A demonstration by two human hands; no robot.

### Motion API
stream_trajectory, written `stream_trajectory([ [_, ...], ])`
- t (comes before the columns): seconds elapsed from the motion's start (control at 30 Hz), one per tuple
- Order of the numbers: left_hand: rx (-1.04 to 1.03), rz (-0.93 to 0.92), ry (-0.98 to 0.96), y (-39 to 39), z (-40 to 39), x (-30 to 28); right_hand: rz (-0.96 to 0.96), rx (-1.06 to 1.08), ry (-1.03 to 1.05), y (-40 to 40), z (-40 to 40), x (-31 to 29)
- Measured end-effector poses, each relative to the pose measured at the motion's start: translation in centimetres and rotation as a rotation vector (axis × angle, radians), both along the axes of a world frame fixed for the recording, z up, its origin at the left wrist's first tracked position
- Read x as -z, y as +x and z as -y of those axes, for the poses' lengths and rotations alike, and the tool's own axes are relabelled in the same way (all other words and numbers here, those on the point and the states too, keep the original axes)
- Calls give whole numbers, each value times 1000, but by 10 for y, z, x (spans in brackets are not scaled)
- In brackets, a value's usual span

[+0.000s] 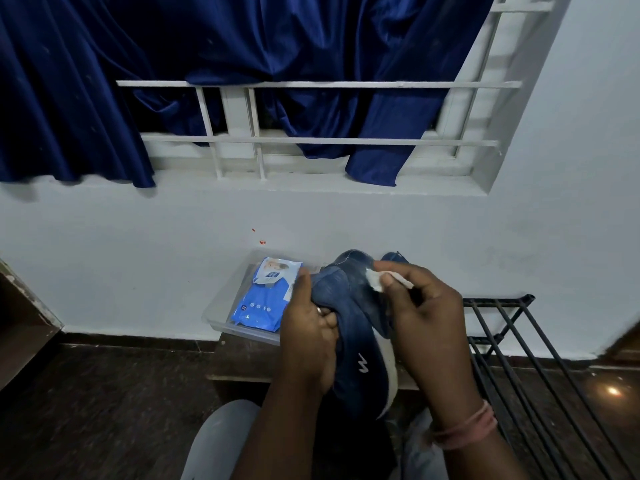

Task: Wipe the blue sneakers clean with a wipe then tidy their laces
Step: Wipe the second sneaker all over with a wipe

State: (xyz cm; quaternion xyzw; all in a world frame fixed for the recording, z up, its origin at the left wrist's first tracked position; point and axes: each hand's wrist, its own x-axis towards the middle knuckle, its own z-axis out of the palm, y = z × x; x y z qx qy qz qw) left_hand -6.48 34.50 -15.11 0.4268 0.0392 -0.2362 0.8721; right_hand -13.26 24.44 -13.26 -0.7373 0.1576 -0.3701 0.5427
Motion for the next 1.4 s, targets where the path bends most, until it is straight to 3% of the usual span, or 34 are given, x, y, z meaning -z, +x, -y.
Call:
stream_trajectory([
  [0.17,36,-138,-200,5,-3,-1,-25,-68,-123,-8,1,2],
  [0.3,104,-171,-219,1,1,-10,23,-175,154,-8,-5,-7],
  [0.33,74,-171,-206,0,3,-12,35,-161,145,-8,-7,-11],
  [0.53,26,-2,-182,-10,16,-14,77,50,-425,-10,-9,-18],
  [0.7,102,165,-113,-8,15,4,20,74,-580,-11,-8,-12],
  [0.93,159,160,-30,-8,14,9,-43,-27,-619,-2,-16,2],
  [1.1,177,112,-100,-14,21,-1,17,183,-545,7,8,1],
  [1.3,125,143,-84,-8,15,-4,3,52,-589,1,-12,8],
  [1.4,126,154,-75,-14,18,-7,55,151,-556,9,6,3],
])
